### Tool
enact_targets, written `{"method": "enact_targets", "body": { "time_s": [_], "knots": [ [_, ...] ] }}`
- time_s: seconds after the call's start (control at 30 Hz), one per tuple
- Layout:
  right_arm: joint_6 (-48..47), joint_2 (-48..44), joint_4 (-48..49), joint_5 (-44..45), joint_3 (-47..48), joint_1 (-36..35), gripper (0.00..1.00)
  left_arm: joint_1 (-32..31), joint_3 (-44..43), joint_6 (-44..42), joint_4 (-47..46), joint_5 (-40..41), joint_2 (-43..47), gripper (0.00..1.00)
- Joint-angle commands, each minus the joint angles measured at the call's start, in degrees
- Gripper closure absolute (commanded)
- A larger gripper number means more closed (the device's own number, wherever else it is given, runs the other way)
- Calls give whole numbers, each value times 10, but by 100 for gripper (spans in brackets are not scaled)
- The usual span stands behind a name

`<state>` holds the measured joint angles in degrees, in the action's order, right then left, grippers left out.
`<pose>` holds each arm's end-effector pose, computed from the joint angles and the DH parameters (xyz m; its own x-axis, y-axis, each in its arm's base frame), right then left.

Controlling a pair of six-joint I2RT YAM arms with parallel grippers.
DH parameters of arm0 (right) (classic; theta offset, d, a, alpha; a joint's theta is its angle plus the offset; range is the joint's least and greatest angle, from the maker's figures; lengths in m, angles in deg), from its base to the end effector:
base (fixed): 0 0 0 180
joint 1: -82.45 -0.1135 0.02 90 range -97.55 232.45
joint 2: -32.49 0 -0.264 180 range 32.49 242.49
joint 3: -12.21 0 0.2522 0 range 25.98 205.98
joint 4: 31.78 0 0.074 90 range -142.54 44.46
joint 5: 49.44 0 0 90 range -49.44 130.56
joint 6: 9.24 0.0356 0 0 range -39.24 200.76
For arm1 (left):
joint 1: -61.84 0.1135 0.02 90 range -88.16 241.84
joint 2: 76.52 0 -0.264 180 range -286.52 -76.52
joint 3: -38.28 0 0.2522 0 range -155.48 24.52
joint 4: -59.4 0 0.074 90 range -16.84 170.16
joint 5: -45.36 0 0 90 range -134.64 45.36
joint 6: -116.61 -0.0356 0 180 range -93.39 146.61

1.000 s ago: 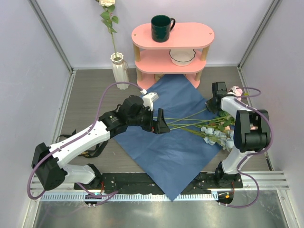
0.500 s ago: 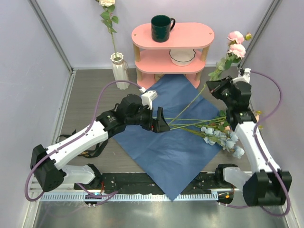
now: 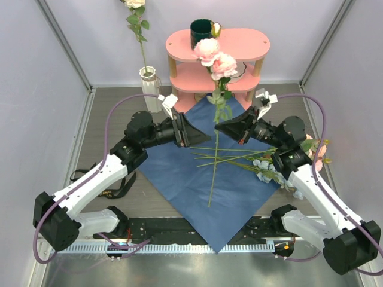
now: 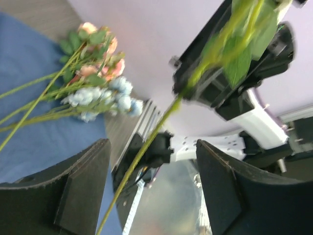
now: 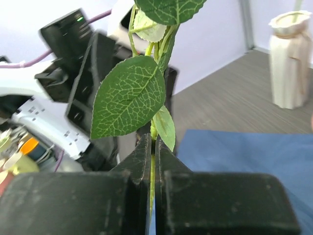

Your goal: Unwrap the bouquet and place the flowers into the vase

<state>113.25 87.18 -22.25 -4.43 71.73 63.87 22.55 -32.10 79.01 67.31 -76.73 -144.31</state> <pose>0.1956 0.0923 0.3748 -0.2715 0.3095 -0.9113 -0.8639 0.3389 0.3725 0.2015 -0.1893 0.3597 -0.7932 -0.2183 -0.5685 0.5203 0.2422 -0.8189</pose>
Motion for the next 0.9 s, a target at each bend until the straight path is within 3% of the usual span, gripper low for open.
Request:
{"method": "enact_targets", "body": {
  "time_s": [0.0, 0.23, 0.63, 0.73, 0.8, 0.83, 0.87],
  "knots": [
    [-33, 22, 39, -26, 38, -51, 99, 30, 15, 114, -195, -46, 15, 27],
    [-40, 40, 37, -28, 42, -99, 99, 33, 0, 121, -208, -53, 11, 25],
    [-45, 47, 31, -19, 39, -125, 99, 33, -27, 90, -172, -67, -9, 64],
    [-46, 45, 25, -2, 39, -131, 98, 34, -48, 54, -128, -65, -10, 81],
    [-59, 36, -2, 25, 42, -131, 83, 33, -61, 4, -88, -51, -2, 93],
    [-68, 31, -20, 45, 44, -131, 64, 33, -81, -25, -25, -19, 4, 100],
    [-79, 29, -68, 100, 53, -131, 58, 33, -94, -82, 10, 6, 8, 100]
  ]
}}
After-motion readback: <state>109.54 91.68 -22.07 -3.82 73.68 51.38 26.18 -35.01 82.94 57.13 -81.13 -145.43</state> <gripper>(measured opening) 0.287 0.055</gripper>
